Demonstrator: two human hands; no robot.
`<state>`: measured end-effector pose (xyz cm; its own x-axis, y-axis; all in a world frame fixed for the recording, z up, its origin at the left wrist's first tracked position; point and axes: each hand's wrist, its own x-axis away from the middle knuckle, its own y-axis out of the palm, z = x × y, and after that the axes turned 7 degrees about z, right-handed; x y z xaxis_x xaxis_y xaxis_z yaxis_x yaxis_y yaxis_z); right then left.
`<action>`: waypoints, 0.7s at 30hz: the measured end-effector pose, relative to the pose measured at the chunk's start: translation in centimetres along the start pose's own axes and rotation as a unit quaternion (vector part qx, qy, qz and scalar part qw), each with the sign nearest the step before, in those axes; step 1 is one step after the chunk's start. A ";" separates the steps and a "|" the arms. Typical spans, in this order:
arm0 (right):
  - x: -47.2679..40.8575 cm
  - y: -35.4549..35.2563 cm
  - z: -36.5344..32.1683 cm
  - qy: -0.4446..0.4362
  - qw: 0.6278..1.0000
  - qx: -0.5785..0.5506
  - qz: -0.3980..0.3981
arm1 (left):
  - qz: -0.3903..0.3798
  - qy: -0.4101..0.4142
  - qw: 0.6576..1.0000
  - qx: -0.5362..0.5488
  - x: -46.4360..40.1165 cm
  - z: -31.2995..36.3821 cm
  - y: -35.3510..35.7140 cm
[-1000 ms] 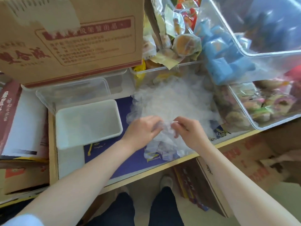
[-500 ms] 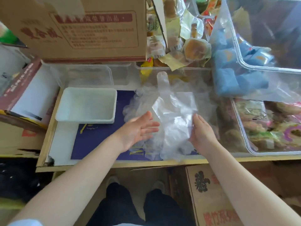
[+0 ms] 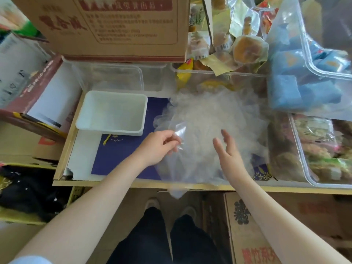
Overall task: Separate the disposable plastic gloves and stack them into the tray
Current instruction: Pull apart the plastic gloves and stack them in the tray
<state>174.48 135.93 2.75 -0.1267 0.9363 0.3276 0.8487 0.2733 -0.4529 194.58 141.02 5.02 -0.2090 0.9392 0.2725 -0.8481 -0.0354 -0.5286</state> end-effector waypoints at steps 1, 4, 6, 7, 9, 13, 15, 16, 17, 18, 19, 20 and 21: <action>0.1 0.1 -0.7 -0.104 0.994 0.015 0.007 | -0.052 0.027 0.998 -0.039 -0.2 0.2 -0.9; 0.0 1.3 -3.1 -0.345 0.924 0.153 -0.067 | -0.160 0.075 0.981 -0.083 -0.6 1.0 -2.9; -0.4 2.9 -4.2 -0.390 0.878 0.252 -0.113 | -0.169 0.106 0.976 -0.087 -0.7 1.0 -3.8; -0.6 3.8 -4.5 -0.383 0.877 0.262 -0.126 | -0.155 0.115 0.977 -0.091 -0.8 0.6 -4.2; -0.6 5.0 -4.9 -0.308 0.917 0.204 -0.150 | -0.101 0.092 0.985 -0.103 -1.0 -0.9 -5.4; 0.1 6.6 -4.2 -0.090 0.991 -0.003 -0.096 | -0.088 -0.066 0.983 0.147 -0.6 -5.5 -8.3; 0.7 7.4 -3.5 0.004 0.989 -0.110 -0.097 | -0.111 -0.110 0.950 0.272 -0.2 -7.5 -8.8; 0.9 7.8 -3.2 0.051 0.981 -0.160 -0.100 | -0.125 -0.108 0.945 0.282 0.0 -8.2 -8.6; 1.1 8.1 -3.0 0.107 0.966 -0.214 -0.100 | -0.132 -0.104 0.947 0.274 0.2 -8.3 -8.2; 1.1 8.4 -2.8 0.161 0.946 -0.265 -0.096 | -0.120 -0.101 0.950 0.269 0.3 -8.2 -7.5; 1.2 8.5 -2.8 0.200 0.929 -0.298 -0.094 | -0.079 -0.112 0.948 0.287 0.1 -8.0 -6.8; 1.3 8.7 -2.7 0.216 0.924 -0.300 -0.097 | -0.025 -0.135 0.939 0.316 -0.2 -7.6 -6.1; 1.4 8.7 -2.7 0.209 0.939 -0.252 -0.104 | 0.026 -0.157 0.929 0.335 -0.5 -7.1 -5.6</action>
<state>183.10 139.01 1.52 -0.1942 0.6773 0.7096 0.9763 0.2036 0.0729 202.94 143.16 2.11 -0.3006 0.7881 0.5372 -0.9234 -0.3815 0.0429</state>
